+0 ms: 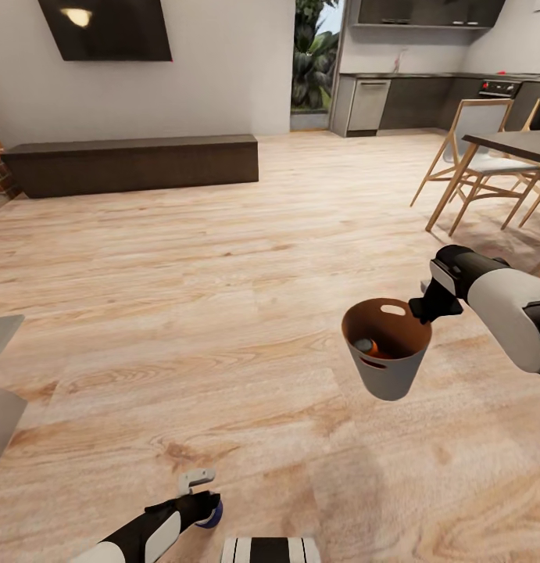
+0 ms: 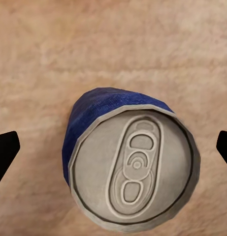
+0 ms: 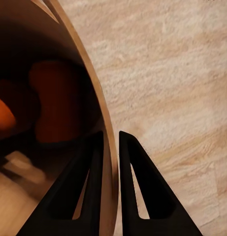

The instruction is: Put the three can of soda from the living room inside the tash can in the kitchen.

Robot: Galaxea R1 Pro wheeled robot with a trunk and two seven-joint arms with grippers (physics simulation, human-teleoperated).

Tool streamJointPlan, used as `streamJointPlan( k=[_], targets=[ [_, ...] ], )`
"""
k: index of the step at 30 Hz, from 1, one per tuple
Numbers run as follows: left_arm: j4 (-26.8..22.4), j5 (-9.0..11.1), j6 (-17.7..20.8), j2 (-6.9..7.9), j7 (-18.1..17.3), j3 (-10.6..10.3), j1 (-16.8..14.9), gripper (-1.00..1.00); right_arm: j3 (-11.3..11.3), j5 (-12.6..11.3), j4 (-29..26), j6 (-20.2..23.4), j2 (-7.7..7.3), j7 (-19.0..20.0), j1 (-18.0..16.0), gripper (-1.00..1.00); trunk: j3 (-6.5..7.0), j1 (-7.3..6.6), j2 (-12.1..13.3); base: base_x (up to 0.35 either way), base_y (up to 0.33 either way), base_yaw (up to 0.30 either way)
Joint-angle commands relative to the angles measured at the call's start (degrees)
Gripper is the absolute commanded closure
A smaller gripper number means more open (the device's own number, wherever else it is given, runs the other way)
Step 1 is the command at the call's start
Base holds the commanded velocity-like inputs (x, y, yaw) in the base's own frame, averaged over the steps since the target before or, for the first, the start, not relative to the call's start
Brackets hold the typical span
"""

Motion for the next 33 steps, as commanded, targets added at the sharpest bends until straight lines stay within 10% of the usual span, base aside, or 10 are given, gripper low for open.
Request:
streamJointPlan(
  k=[1,33],
  targets=[
    [0.00,-0.03,-0.15,0.00,-0.01,-0.05,0.00,-1.00,-0.09,-0.26,-0.02,0.01,0.00,0.15,-0.03,1.00,0.01,-0.01,0.00,0.000,0.000,0.000],
    [0.00,-0.16,-2.42,-0.44,0.05,-0.22,0.01,-1.00,-0.09,-0.25,-0.02,0.01,-0.19,0.15,-0.03,1.00,-1.77,0.20,-0.11,0.000,0.000,0.000]
  ],
)
